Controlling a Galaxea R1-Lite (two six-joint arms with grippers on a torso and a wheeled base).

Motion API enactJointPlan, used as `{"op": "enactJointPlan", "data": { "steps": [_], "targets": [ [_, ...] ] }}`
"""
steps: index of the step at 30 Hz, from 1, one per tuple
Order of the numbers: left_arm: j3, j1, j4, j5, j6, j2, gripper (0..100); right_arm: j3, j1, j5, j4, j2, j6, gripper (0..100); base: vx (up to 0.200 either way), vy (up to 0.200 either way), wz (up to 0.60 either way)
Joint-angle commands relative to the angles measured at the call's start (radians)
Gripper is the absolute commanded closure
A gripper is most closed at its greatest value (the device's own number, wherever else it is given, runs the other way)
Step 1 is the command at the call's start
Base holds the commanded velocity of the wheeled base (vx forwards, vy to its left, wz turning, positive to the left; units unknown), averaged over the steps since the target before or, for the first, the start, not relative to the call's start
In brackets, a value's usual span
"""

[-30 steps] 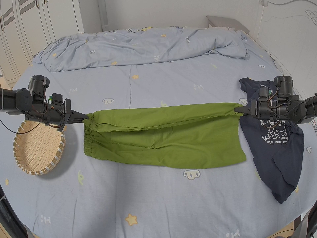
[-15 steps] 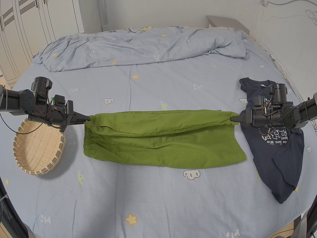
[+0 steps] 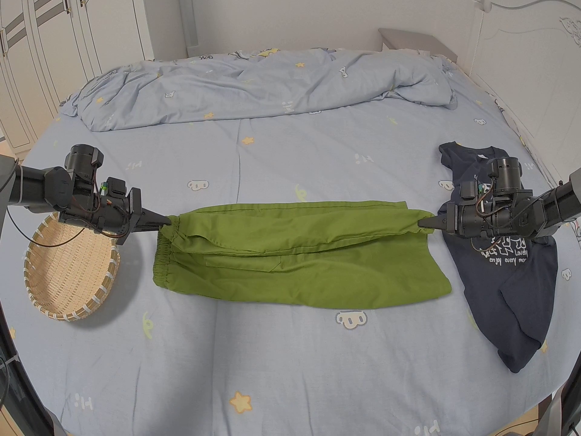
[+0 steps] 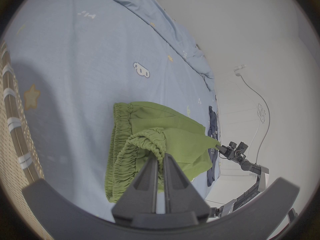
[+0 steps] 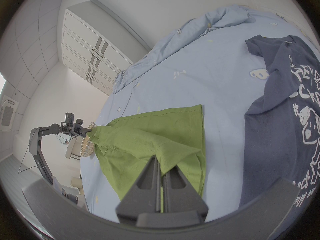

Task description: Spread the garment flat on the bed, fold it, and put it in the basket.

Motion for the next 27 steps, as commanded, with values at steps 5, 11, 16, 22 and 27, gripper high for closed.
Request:
{"op": "enactJointPlan", "data": {
  "steps": [5,11,16,22,27],
  "targets": [
    [-0.003,-0.002,0.0,0.0,-0.001,0.006,100,0.0,0.0,0.001,0.0,0.005,0.0,100,0.0,0.0,0.0],
    [0.001,-0.066,0.0,0.063,-0.007,0.024,0,0.005,0.011,0.001,0.0,0.013,-0.019,0,0.0,0.0,0.0],
    [0.01,-0.108,0.002,0.072,-0.019,0.018,0,0.003,0.011,0.001,0.0,0.013,-0.019,0,0.0,0.0,0.0],
    [-0.027,-0.118,-0.026,0.069,-0.068,0.027,0,0.005,0.011,0.001,0.0,0.011,-0.017,0,0.0,0.0,0.0],
    [-0.134,-0.129,-0.122,0.074,-0.215,0.081,0,0.008,0.008,0.001,0.001,0.007,-0.016,0,0.0,0.0,0.0]
  ]
}}
